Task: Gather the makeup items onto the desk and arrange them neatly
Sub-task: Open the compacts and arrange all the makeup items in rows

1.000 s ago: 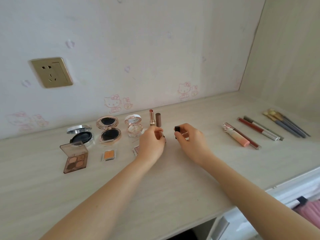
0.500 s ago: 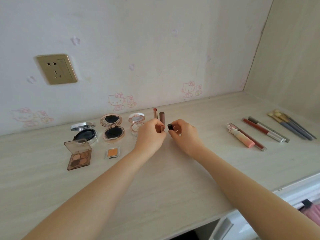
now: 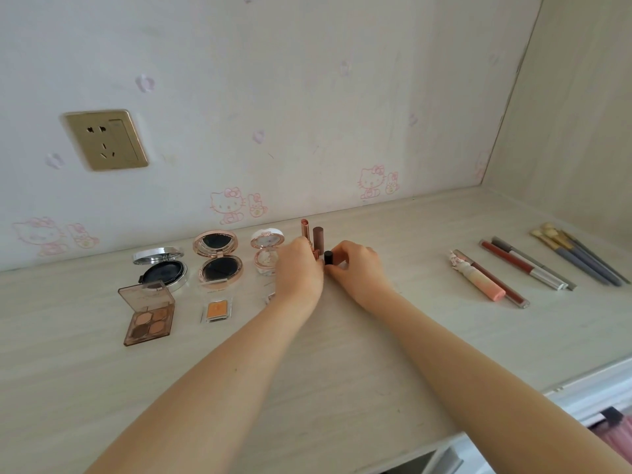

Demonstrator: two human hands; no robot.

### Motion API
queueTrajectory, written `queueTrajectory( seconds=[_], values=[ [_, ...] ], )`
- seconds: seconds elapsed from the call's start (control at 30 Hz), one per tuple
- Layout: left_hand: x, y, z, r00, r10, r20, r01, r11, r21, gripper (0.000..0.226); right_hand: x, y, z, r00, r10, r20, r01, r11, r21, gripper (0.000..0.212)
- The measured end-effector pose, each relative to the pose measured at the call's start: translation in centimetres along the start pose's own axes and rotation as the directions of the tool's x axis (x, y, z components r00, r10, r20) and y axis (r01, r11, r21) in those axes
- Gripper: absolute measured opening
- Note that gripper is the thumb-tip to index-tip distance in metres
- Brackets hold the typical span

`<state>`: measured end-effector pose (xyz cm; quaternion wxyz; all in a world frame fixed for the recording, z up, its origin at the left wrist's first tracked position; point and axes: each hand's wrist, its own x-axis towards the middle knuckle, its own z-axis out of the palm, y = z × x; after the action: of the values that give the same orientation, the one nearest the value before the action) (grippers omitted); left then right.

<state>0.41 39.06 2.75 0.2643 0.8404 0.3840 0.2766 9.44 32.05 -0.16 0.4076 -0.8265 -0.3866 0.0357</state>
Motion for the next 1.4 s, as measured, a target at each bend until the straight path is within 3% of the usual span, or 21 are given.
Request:
queueTrajectory(
  seconds=[0.33, 0.53, 0.83, 1.4],
  values=[
    [-0.4, -0.3, 0.8, 0.999, -0.038, 0.004, 0.038, 0.999, -0.036, 0.019, 0.5, 0.1, -0.6, 1.0, -0.011, 0.026, 0.012, 0.999, -0.037, 0.014],
    [-0.5, -0.2, 1.4, 0.998, -0.045, -0.04, 0.043, 0.998, -0.039, 0.012, 1.0, 0.6, -1.1, 0.999, -0.013, 0.037, 0.014, 0.999, -0.03, 0.015],
    [-1.0, -0.1, 2.4, 0.988, -0.081, -0.133, 0.079, 0.997, -0.016, 0.021, 1.6, 0.6, -0.8, 0.996, -0.026, 0.08, 0.031, 0.997, -0.071, 0.008],
    [-1.8, -1.7, 1.1, 0.994, 0.085, -0.074, -0.093, 0.989, -0.114, 0.007, 1.3, 0.6, -0.9, 0.995, -0.069, 0.067, 0.075, 0.993, -0.087, 0.016]
  ],
)
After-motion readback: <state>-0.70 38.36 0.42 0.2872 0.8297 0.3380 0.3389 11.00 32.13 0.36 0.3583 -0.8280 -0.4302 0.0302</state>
